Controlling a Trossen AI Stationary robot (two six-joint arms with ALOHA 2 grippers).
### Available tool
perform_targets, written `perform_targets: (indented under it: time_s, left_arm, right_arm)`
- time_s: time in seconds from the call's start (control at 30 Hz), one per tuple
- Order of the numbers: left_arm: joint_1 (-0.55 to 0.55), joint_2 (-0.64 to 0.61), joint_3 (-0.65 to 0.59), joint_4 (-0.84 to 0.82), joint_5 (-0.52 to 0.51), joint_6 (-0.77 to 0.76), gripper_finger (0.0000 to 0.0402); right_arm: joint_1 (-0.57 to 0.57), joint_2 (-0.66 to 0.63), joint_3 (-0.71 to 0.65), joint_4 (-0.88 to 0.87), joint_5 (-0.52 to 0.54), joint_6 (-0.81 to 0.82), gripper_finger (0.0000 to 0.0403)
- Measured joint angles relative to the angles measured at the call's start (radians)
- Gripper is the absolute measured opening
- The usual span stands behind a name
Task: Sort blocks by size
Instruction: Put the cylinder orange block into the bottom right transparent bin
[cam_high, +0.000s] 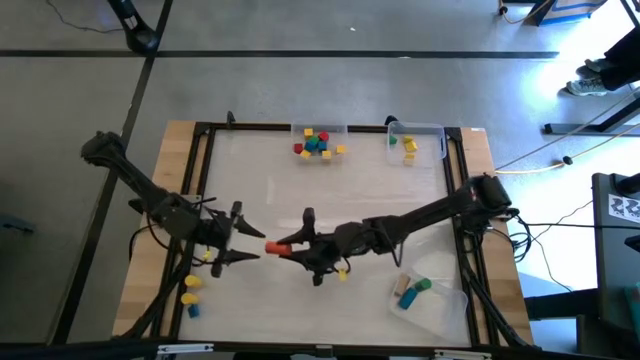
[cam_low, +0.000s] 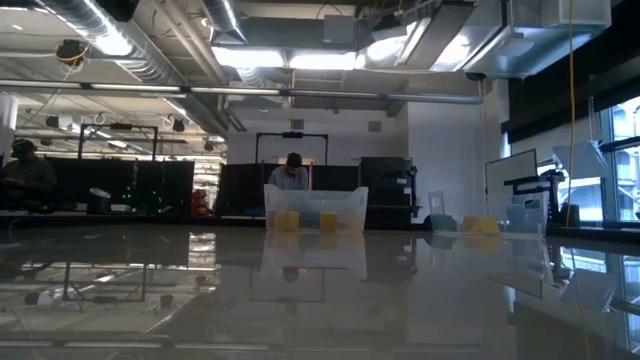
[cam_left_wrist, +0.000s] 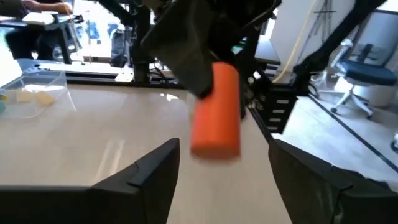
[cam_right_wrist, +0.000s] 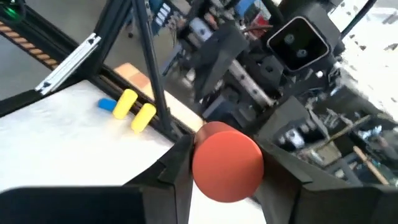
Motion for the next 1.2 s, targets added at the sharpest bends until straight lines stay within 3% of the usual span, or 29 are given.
perform_targets:
  time_s: [0.2,0.4,0.67,0.87,1.03,1.2]
  left_arm:
    - [-0.022,-0.136,0.000,-0.186,0.002,-0.067,0.0230]
    - [-0.025,-0.190,0.000,-0.334,0.001,-0.127,0.0231]
    - [-0.024,-0.179,0.000,-0.352,-0.002,0.004,0.0228]
    - [-0.024,-0.178,0.000,-0.350,-0.024,0.077,0.0227]
    - [-0.024,-0.178,0.000,-0.339,-0.025,0.073,0.0227]
    - [-0.024,-0.178,0.000,-0.333,-0.025,0.071,0.0227]
  right_arm:
    - [0.085,-0.080,0.000,-0.222,0.146,0.116,0.0137]
    - [0.193,-0.178,0.002,-0.465,0.253,0.453,0.0137]
    - [0.310,-0.255,0.001,-0.851,0.284,1.189,0.0137]
    - [0.398,-0.250,0.001,-1.248,0.231,1.775,0.0137]
    - [0.499,-0.247,-0.001,-1.507,0.221,2.139,0.0137]
    - [0.625,-0.243,-0.026,-1.582,0.224,2.394,0.0137]
